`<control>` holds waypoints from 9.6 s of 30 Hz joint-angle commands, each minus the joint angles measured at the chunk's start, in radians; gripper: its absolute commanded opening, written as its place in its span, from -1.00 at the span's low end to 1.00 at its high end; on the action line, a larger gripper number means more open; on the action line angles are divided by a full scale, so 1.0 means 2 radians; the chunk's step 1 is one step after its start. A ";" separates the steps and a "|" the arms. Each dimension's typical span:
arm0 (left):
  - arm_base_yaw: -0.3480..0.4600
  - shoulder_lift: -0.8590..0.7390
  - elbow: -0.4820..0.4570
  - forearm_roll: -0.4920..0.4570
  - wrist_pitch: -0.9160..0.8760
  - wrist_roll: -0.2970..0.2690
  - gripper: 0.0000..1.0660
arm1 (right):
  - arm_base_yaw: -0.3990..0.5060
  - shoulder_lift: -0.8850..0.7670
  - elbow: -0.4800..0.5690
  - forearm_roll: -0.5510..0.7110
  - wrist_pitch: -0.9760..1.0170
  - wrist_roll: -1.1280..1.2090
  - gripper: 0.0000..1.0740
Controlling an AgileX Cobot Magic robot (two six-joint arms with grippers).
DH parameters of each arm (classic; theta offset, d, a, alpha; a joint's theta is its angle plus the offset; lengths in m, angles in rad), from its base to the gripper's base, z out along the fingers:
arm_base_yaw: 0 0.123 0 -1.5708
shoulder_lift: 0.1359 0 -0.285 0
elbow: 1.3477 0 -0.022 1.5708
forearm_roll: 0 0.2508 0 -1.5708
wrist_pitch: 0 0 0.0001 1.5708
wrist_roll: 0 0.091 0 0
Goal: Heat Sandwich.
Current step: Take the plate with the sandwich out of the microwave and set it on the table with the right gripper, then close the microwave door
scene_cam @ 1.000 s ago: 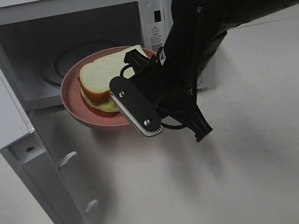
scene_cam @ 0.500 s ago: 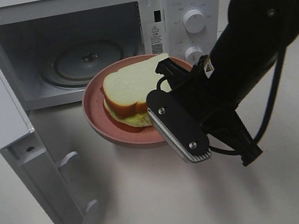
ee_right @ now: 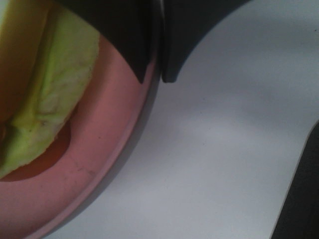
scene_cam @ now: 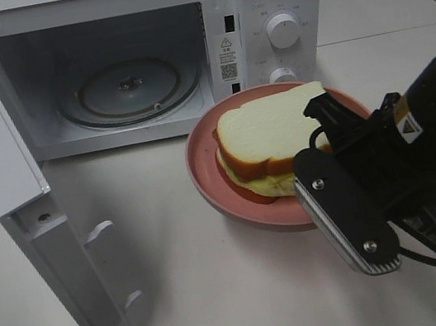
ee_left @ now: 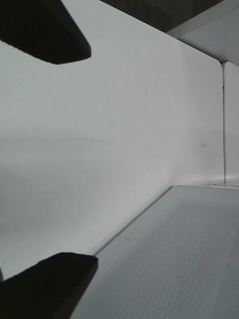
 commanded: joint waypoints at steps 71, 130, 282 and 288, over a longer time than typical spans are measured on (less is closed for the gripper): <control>0.001 -0.010 0.002 0.000 -0.005 0.000 0.83 | -0.088 0.026 0.025 -0.270 0.093 0.871 -0.97; 0.001 -0.010 0.002 0.000 -0.005 0.000 0.83 | -0.184 0.128 0.010 -0.333 -0.039 0.975 0.18; 0.001 0.066 -0.015 -0.004 -0.084 0.000 0.64 | -0.308 -0.699 0.093 0.012 0.255 0.680 0.41; 0.001 0.113 -0.008 0.000 -0.137 0.000 0.27 | -0.308 -0.699 0.093 0.012 0.255 0.680 0.41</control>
